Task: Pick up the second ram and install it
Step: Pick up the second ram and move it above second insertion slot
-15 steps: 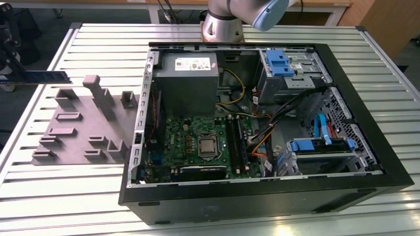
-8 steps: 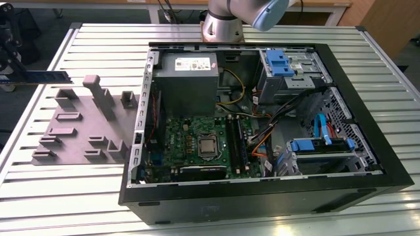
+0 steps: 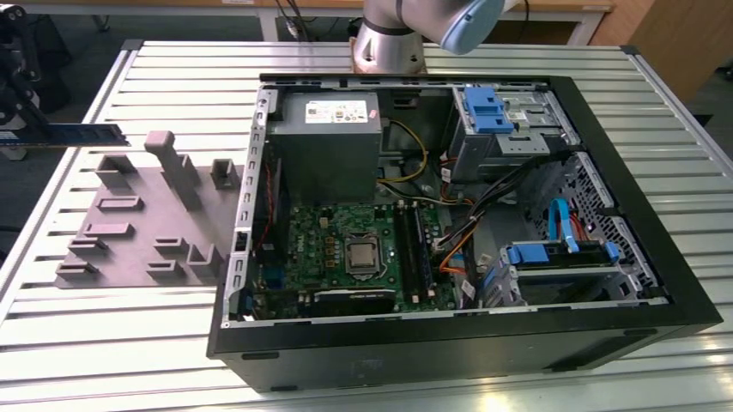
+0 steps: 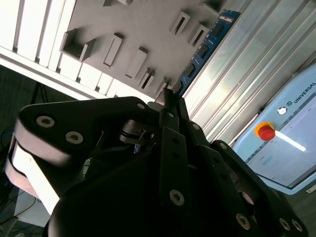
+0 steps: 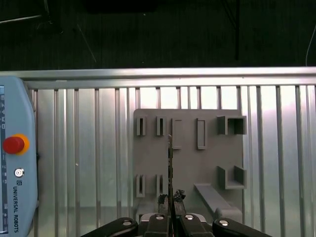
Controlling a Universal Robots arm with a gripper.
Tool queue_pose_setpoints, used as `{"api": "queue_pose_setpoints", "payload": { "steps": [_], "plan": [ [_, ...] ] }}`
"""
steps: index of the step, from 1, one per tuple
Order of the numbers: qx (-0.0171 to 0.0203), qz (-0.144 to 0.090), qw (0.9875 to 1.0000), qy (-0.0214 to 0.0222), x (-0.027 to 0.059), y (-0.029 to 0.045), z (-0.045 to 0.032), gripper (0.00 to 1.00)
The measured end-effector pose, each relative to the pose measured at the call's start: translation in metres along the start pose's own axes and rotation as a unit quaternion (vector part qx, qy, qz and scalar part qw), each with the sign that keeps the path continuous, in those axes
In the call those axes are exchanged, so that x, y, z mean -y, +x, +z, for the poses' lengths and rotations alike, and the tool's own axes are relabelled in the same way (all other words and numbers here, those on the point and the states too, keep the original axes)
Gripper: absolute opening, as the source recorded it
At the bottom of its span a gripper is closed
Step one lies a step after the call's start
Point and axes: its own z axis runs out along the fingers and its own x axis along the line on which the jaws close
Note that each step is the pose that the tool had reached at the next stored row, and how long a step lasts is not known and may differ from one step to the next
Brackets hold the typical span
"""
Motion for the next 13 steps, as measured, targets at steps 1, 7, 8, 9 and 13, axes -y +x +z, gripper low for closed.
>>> {"api": "queue_pose_setpoints", "payload": {
  "steps": [1,7,8,9,13],
  "plan": [
    [0.0000,0.000,1.0000,0.0000,0.0002,0.0000,0.0000,0.14],
    [0.0000,0.000,1.0000,0.0000,0.0019,-0.0001,0.0000,0.14],
    [0.0000,0.000,1.0000,0.0000,0.0022,-0.0001,0.0000,0.14],
    [0.0000,0.000,1.0000,0.0000,0.0025,-0.0001,0.0000,0.14],
    [0.0000,0.000,1.0000,0.0000,0.0037,-0.0001,0.0000,0.14]
  ]
}}
